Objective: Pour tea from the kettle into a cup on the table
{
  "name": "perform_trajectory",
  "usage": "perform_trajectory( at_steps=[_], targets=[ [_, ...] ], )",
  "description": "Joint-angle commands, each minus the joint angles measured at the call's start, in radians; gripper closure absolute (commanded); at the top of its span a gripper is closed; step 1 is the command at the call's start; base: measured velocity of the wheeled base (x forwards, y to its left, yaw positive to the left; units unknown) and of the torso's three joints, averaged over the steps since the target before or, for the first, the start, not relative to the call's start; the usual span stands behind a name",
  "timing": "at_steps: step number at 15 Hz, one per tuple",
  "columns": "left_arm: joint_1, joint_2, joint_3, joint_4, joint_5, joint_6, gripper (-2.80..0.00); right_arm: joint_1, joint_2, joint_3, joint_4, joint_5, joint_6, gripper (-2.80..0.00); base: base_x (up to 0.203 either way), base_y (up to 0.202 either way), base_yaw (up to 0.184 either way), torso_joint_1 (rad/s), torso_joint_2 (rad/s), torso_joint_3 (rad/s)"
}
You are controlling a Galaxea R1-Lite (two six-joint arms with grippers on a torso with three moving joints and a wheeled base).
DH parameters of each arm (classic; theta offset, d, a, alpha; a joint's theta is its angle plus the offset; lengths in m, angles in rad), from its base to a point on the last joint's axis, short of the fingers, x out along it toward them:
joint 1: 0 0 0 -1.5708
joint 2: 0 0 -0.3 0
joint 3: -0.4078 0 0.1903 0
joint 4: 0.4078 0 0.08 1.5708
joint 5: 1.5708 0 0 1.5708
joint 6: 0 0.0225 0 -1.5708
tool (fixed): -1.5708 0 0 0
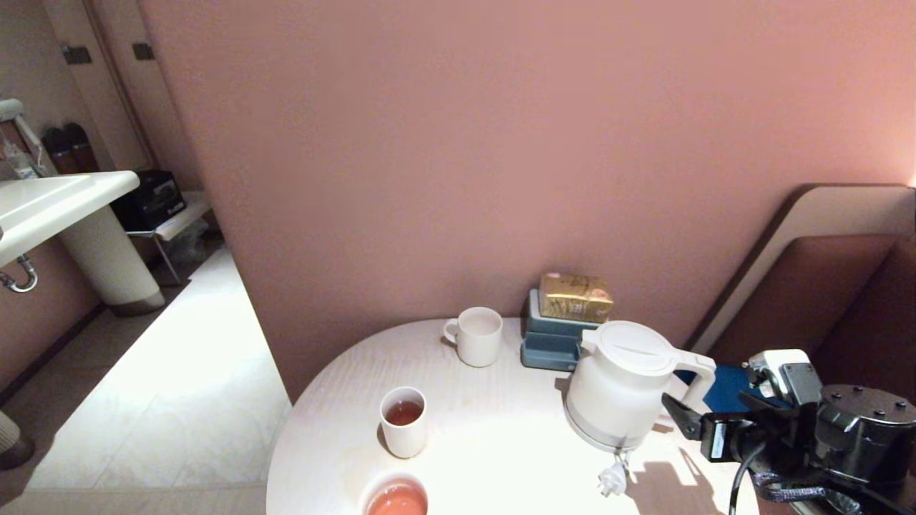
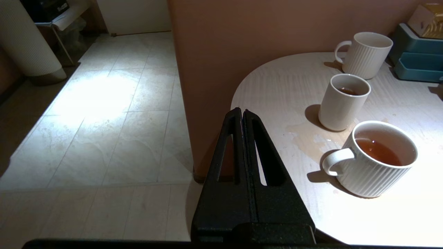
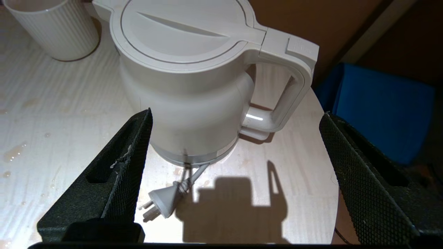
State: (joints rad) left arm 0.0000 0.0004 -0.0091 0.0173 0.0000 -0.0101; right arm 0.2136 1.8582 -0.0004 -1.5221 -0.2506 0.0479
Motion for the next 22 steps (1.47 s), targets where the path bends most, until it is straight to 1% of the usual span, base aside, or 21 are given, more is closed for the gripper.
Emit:
perform_trajectory(
  at_steps=[1,2,5,10,12,14,15,17,19,21,22],
  targets=[
    [0.000,0.001,0.000,0.001,0.000,-0.001,0.00,0.000,-0.008,-0.004,-0.038,-0.001,0.001,-2.80,0.000,0.000,0.000,0.000,0.00,0.000],
    [0.000,0.001,0.000,0.000,0.000,-0.001,0.00,0.000,-0.007,-0.001,-0.039,0.001,0.004,0.00,0.000,0.000,0.000,0.000,0.00,0.000],
    [0.000,0.001,0.000,0.001,0.000,-0.001,0.00,0.001,-0.014,-0.007,-0.041,-0.002,-0.007,0.00,0.000,0.000,0.000,0.000,0.00,0.000],
    [0.000,0.001,0.000,0.000,0.000,-0.001,0.00,0.001,-0.090,0.000,-0.034,-0.002,-0.018,0.00,0.000,0.000,0.000,0.000,0.00,0.000],
    [0.000,0.001,0.000,0.000,0.000,-0.001,0.00,0.001,-0.141,-0.004,0.047,-0.002,-0.018,0.00,0.000,0.000,0.000,0.000,0.00,0.000],
    [0.000,0.000,0.000,0.000,0.000,-0.001,0.00,0.001,-0.237,-0.026,0.165,-0.001,-0.017,0.00,0.000,0.000,0.000,0.000,0.00,0.000],
    [0.000,0.001,0.000,0.000,0.000,-0.001,0.00,0.001,-0.301,-0.041,0.251,-0.001,-0.017,0.00,0.000,0.000,0.000,0.000,0.00,0.000],
    [0.000,0.000,0.000,0.001,0.000,-0.001,0.00,0.001,-0.441,-0.084,0.472,-0.001,-0.014,0.00,0.000,0.000,0.000,0.000,0.00,0.000],
    [0.000,0.001,0.000,0.001,0.000,-0.001,0.00,0.001,-0.607,-0.138,0.728,-0.001,-0.003,0.00,0.000,0.000,0.000,0.000,0.00,0.000],
    [0.000,0.001,0.000,0.000,0.000,-0.001,0.00,0.000,-0.750,-0.176,0.916,-0.013,0.005,0.00,0.000,0.000,0.000,0.000,0.00,0.000],
    [0.000,0.001,0.000,0.001,0.000,-0.001,0.00,0.000,-0.815,-0.182,0.973,-0.028,0.007,0.00,0.000,0.000,0.000,0.000,0.00,0.000]
  ],
)
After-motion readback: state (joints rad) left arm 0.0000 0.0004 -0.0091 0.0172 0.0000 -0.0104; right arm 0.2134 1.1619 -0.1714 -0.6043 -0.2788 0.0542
